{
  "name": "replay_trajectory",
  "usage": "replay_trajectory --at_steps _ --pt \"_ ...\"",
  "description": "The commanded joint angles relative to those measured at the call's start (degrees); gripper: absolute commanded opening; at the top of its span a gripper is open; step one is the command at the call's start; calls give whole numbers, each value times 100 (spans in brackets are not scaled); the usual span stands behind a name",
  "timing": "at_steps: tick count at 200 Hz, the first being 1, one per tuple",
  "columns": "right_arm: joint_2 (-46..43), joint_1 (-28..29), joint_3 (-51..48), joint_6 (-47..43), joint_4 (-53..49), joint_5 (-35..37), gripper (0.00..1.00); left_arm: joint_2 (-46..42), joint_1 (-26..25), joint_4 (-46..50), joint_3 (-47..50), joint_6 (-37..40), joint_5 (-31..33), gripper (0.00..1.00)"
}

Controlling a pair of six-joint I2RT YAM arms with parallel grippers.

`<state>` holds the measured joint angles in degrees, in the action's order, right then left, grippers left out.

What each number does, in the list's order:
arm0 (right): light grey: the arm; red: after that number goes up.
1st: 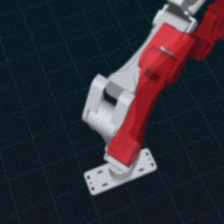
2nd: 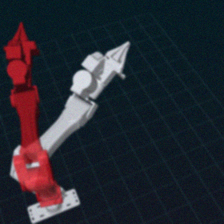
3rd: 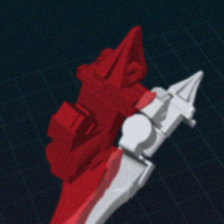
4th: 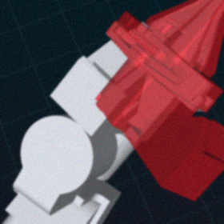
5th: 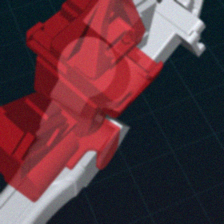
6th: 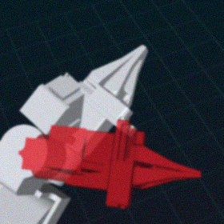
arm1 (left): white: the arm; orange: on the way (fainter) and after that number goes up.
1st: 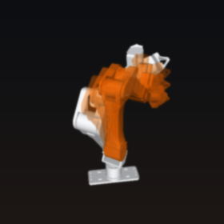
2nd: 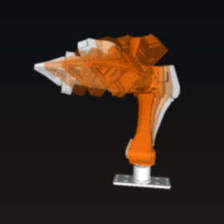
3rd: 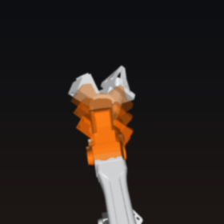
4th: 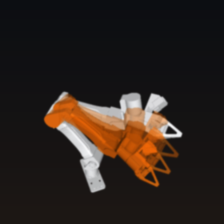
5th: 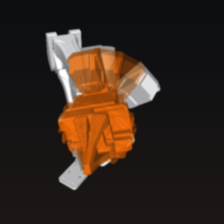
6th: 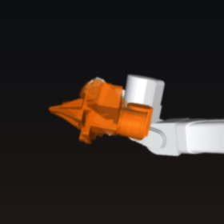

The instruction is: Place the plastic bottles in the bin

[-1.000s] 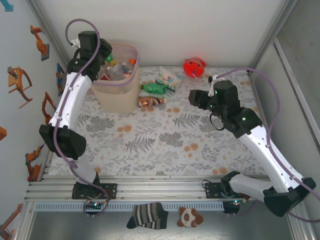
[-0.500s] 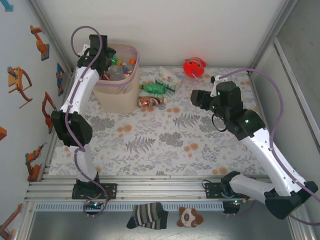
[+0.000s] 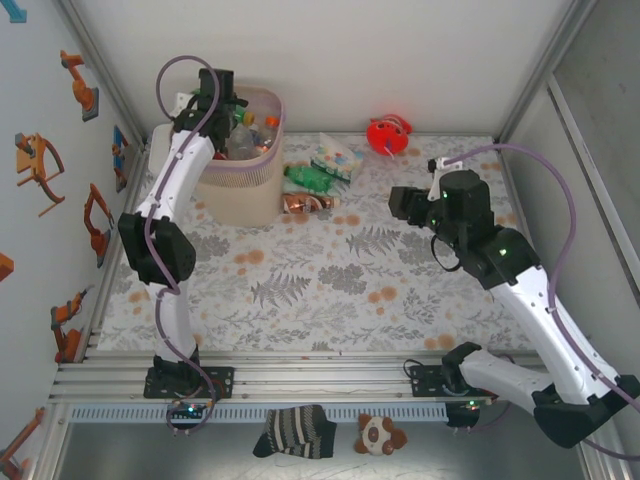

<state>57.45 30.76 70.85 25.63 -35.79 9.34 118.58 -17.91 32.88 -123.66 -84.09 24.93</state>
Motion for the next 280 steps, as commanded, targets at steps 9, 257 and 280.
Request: replay_trajectory --at_steps 9,257,280 --pt "-188 -35 -107 -92 -131 216 70 182 -233 -39 -150 -415 192 66" --pt "223 -35 92 71 164 -225 69 -398 767 -1621 233 3697 -3584 24" --pt "197 -35 105 65 116 -191 69 60 789 -946 -445 3863 -3690 16"
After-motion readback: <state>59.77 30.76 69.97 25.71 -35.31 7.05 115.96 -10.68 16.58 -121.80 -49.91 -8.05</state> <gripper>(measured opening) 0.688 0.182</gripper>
